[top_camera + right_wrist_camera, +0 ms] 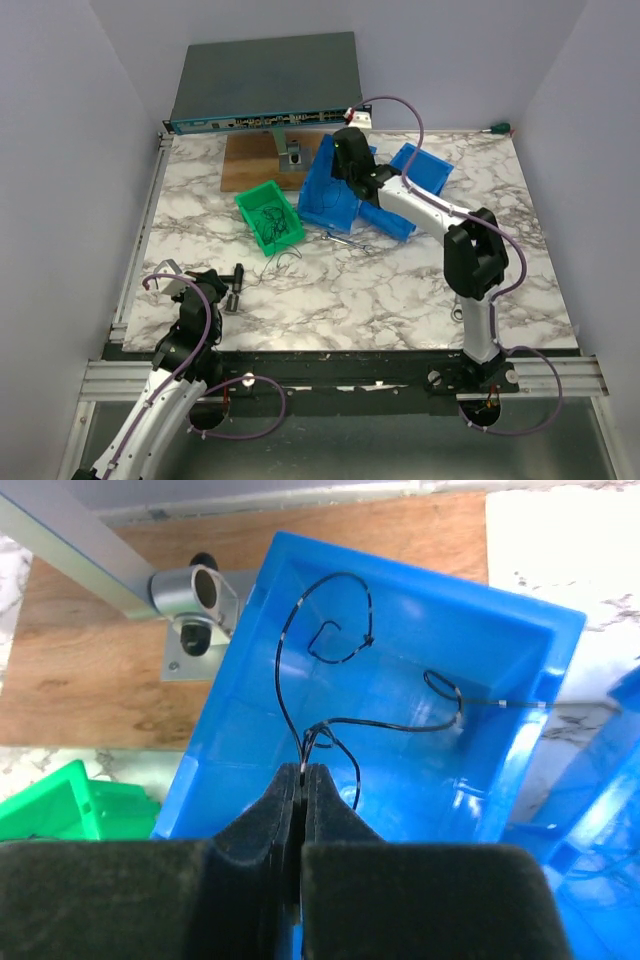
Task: Untangle the cables
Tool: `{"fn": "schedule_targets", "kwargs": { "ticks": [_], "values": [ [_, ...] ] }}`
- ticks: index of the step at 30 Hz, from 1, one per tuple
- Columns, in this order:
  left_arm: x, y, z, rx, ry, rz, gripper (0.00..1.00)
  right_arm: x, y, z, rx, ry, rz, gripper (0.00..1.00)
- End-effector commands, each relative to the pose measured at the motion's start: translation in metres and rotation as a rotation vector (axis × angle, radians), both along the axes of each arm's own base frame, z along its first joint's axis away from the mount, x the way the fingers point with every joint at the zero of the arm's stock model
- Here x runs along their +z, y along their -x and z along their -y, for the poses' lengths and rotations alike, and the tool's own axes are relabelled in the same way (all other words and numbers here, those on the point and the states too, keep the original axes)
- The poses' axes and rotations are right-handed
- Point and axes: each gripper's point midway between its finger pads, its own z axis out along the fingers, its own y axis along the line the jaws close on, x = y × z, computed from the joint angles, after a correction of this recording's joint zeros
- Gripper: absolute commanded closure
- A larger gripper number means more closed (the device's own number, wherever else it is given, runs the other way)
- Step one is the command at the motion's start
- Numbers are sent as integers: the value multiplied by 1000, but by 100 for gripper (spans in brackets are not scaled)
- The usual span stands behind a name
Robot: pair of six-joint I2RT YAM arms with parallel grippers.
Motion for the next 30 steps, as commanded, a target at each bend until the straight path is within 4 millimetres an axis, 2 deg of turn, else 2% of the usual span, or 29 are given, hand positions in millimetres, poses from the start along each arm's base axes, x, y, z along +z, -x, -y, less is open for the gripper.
{"fn": "schedule_targets", "kwargs": {
  "ticks": [1,6,10,15,18,21,22,24,30],
  "values": [
    [-2,-1,3,-19,-5,-1,100,-43,-22,11,5,-10,97,99],
    [-2,0,2,-16,-7,-3,100,-77,-21,11,1,9,88,99],
    [-2,0,1,-12,-6,-2,100,-104,-13,10,-1,32,39,99],
    [-2,-1,2,-15,-4,0,100,-120,-5,11,-7,49,5,99],
    [-2,-1,2,-16,-5,-1,100,-114,-2,10,0,72,17,98],
    [-2,-1,2,-16,-5,-2,100,-98,2,8,20,71,28,81],
    [-2,0,2,-16,-6,-1,100,-89,3,7,33,61,35,72],
    [-2,0,2,-17,-6,0,100,-75,8,4,57,43,44,63],
    [-2,-1,3,-18,-7,-2,100,-38,27,5,105,-9,56,51]
  ]
}}
